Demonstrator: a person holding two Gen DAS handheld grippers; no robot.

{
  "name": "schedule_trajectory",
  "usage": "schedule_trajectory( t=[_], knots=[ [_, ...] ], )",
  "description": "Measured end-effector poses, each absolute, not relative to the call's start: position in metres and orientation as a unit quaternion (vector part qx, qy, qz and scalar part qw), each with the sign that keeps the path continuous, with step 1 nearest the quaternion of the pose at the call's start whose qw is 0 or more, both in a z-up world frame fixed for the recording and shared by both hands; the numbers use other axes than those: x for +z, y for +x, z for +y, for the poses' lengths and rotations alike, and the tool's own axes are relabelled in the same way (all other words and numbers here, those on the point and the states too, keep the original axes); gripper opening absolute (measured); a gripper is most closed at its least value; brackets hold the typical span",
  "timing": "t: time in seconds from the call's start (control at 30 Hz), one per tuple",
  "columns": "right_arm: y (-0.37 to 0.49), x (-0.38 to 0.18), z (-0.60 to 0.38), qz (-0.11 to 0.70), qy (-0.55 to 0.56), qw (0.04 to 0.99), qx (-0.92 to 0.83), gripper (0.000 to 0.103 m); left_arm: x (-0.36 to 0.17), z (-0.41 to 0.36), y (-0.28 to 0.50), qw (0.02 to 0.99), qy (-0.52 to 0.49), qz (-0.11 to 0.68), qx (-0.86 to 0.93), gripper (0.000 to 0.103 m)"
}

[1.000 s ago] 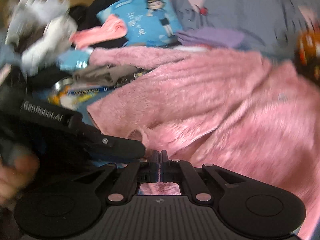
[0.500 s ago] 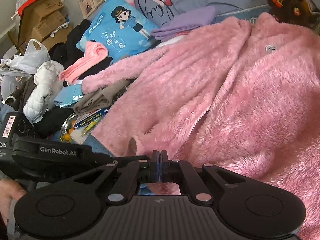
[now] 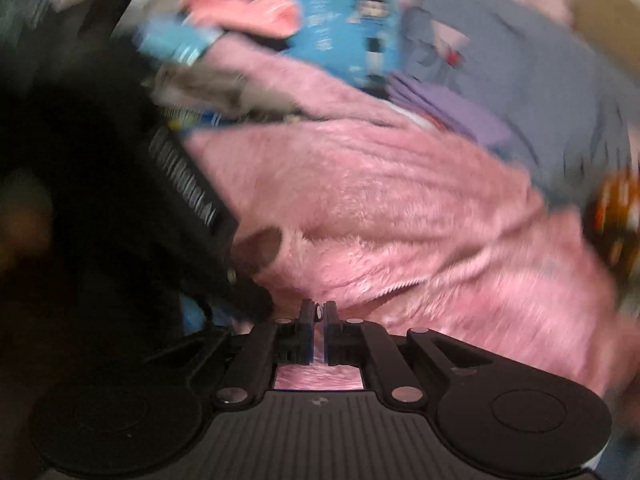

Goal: Fold clothes

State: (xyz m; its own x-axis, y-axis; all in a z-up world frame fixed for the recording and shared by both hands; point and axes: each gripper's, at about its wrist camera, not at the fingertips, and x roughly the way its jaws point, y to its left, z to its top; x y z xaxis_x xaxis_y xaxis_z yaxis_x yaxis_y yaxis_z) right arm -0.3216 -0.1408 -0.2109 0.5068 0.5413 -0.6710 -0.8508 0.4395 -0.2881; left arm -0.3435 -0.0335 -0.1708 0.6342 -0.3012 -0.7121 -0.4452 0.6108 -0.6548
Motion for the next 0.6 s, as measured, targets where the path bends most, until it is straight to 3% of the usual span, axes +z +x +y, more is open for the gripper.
schedule_trajectory(
  t=[0.27, 0.3, 0.37, 0.6],
  knots=[
    [-0.302, -0.217, -0.134, 0.192, -0.421, 0.779, 0.423, 0.009, -0.17, -0.033, -0.347, 0.793, -0.438, 0.421, 0.048, 0.004],
    [-0.304, -0.218, -0.132, 0.173, -0.449, 0.773, 0.413, 0.0, -0.17, -0.033, -0.347, 0.793, -0.438, 0.421, 0.048, 0.004],
    [-0.288, -0.214, -0.135, 0.16, -0.47, 0.78, 0.381, 0.0, -0.17, -0.034, -0.347, 0.793, -0.432, 0.426, 0.053, 0.004],
    [-0.219, -0.161, -0.164, 0.288, -0.306, 0.802, 0.424, 0.0, -0.169, -0.034, -0.347, 0.794, -0.429, 0.427, 0.051, 0.004]
  ],
)
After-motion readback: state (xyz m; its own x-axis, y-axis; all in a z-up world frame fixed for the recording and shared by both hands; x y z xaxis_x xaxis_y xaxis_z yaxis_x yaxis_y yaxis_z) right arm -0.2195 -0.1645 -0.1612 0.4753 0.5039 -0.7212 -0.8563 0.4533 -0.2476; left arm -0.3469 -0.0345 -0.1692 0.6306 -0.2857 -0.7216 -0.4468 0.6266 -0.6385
